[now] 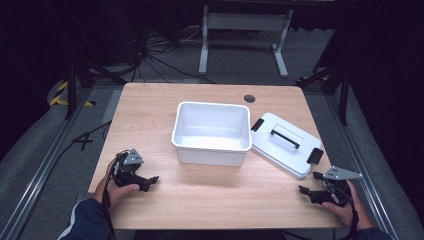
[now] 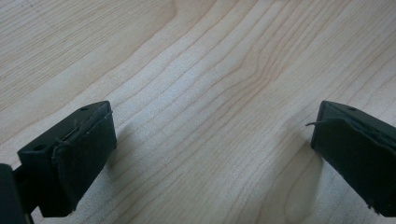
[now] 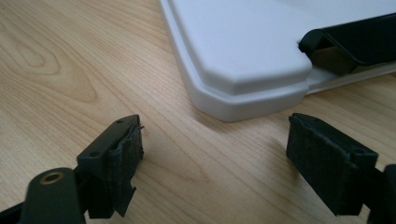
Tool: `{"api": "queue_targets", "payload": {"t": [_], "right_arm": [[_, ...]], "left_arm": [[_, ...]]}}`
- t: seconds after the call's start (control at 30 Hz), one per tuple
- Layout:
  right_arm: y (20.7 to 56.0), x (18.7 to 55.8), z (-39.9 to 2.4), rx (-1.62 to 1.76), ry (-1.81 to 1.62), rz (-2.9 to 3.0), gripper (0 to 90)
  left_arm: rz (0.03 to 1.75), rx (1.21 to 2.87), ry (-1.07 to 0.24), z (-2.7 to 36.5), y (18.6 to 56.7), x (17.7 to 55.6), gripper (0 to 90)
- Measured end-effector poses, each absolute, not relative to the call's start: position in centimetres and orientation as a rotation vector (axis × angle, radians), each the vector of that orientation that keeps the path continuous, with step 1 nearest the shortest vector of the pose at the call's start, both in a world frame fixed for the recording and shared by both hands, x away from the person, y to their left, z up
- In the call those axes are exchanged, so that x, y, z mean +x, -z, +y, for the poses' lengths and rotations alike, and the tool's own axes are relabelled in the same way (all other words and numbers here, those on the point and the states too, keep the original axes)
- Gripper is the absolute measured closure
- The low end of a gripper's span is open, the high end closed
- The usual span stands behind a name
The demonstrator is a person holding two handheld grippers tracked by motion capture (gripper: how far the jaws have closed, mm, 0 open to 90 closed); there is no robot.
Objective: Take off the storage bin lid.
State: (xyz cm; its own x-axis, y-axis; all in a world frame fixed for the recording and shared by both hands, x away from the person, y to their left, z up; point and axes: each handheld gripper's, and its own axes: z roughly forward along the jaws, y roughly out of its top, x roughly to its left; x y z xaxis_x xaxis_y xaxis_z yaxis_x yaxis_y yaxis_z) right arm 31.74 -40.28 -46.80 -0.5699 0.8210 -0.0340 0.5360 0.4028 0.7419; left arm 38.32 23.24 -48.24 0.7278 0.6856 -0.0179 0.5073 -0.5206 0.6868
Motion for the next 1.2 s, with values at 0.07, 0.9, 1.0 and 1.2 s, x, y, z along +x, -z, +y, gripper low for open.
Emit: {"api": "queue_targets", "payload": {"t": [0.07,0.9,1.0,1.2], "right_arm": [[46.80,31.74,-40.27,1.167,-0.985,2.270,18.6],[46.80,31.66,-40.30,1.170,-0.989,2.268,18.6],[46.81,31.67,-40.30,1.170,-0.990,2.266,18.6],[46.81,31.67,-40.31,1.167,-0.988,2.268,18.6]], "left_arm": [[0.893,2.243,-0.335,23.29,48.20,38.33,0.6],[0.876,2.246,-0.326,23.31,48.23,38.46,0.2],[0.878,2.246,-0.322,23.30,48.24,38.45,0.2],[0.878,2.247,-0.321,23.30,48.23,38.46,0.2]]}}
